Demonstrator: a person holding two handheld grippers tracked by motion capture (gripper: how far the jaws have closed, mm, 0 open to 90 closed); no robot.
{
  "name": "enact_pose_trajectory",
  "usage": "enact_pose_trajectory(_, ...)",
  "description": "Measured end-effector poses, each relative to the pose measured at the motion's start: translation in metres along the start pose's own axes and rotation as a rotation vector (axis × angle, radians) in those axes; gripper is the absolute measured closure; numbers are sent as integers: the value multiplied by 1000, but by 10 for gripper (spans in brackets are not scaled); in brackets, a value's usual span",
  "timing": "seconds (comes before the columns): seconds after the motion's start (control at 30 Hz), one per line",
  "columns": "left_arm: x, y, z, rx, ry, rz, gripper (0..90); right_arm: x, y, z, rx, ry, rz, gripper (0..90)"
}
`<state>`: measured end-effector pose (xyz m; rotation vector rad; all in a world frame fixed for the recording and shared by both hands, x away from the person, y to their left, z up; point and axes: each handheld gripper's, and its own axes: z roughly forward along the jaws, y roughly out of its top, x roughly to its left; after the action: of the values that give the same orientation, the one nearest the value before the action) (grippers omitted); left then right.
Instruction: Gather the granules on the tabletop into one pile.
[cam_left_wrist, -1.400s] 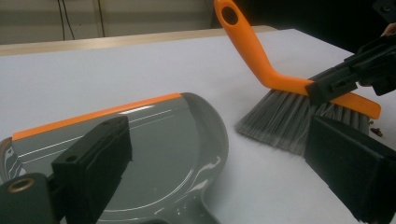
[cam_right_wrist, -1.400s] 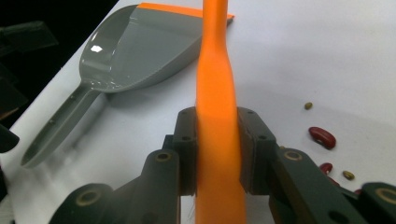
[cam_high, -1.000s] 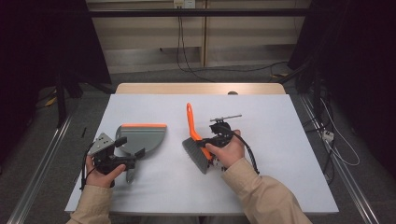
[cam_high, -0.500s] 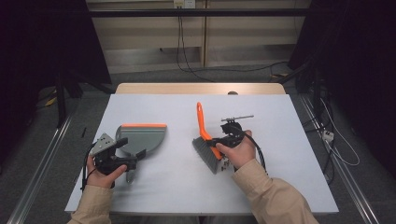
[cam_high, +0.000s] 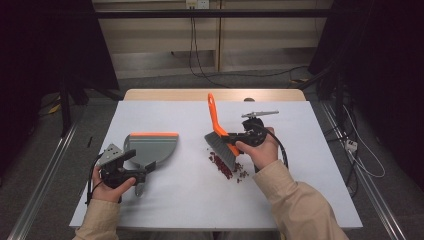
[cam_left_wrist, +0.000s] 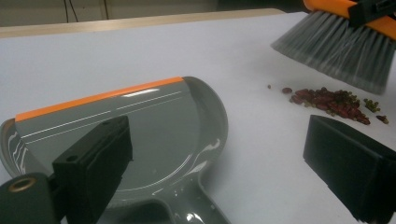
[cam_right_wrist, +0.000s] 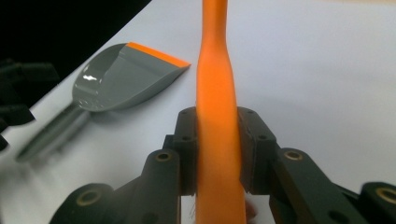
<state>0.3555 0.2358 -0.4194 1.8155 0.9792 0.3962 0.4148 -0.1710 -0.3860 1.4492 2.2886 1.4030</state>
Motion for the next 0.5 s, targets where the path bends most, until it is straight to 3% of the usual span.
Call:
enact_pose_trajectory(0.07,1,0,0,-1,0,-8,79,-4,5,3,17,-12,-65,717)
enact_pose_trajectory(0.2,3,-1,0,0,0,-10,79,-11,14,17,33,-11,-309,717)
enact_pose_trajectory(0.27,4,-1,0,2,1,-15,79,-13,17,26,36,13,-416,717)
enact_pose_trajectory(0.5,8,-1,-1,-2,12,-26,79,-11,21,58,95,33,-665,718)
